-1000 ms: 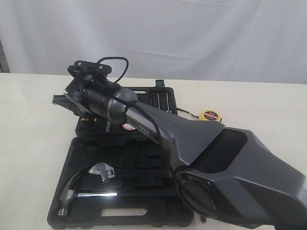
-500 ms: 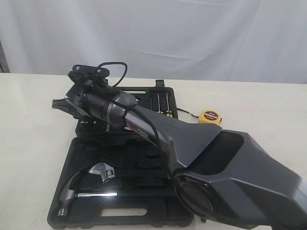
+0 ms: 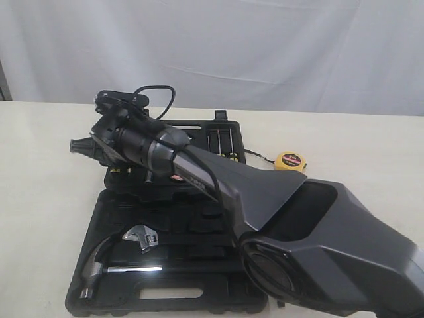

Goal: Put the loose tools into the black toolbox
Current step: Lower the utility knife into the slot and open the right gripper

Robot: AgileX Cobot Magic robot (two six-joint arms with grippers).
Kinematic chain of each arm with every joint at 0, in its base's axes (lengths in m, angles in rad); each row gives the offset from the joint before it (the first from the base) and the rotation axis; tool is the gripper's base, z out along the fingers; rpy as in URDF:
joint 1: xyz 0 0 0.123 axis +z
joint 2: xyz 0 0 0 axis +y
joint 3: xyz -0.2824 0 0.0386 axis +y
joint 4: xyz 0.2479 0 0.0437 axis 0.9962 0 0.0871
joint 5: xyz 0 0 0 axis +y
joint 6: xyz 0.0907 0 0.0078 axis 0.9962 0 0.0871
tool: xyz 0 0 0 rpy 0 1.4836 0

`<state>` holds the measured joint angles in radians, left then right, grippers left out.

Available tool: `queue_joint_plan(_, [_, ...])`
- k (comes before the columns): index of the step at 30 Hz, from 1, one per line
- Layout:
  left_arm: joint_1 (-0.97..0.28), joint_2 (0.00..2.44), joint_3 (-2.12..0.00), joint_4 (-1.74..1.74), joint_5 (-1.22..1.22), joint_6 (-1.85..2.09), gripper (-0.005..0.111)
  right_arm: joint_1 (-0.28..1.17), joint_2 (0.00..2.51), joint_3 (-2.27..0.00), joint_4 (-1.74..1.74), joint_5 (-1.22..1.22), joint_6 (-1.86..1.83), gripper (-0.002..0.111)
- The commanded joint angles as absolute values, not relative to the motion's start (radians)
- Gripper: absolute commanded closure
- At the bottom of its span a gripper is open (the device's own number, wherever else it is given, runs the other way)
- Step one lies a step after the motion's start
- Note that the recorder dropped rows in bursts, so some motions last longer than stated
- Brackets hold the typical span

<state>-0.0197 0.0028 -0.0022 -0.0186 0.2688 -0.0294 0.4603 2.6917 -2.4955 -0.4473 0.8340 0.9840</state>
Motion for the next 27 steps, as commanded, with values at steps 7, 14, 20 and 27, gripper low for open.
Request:
queue_joint_plan(7, [-0.022,0.0,0.0,-0.021,0.268,-0.03,0.107,0.461,2.688,-2.5,-0.431,0.847,0.96,0.054])
queue_joint_plan(14, [-0.022,0.0,0.0,-0.021,0.268,-0.03,0.107,0.461,2.688,-2.5,-0.431,0.853,0.96,0.052])
queue_joint_plan(20, [-0.022,0.0,0.0,-0.021,0.268,-0.03,0.107,0.461,2.674,-2.5,-0.439,0.844,0.96,0.074])
queue_joint_plan(27, [-0.022,0.0,0.0,-0.021,0.268,-0.03,0.107,0.451,2.662,-2.5,-0.461,0.789,0.963,0.109])
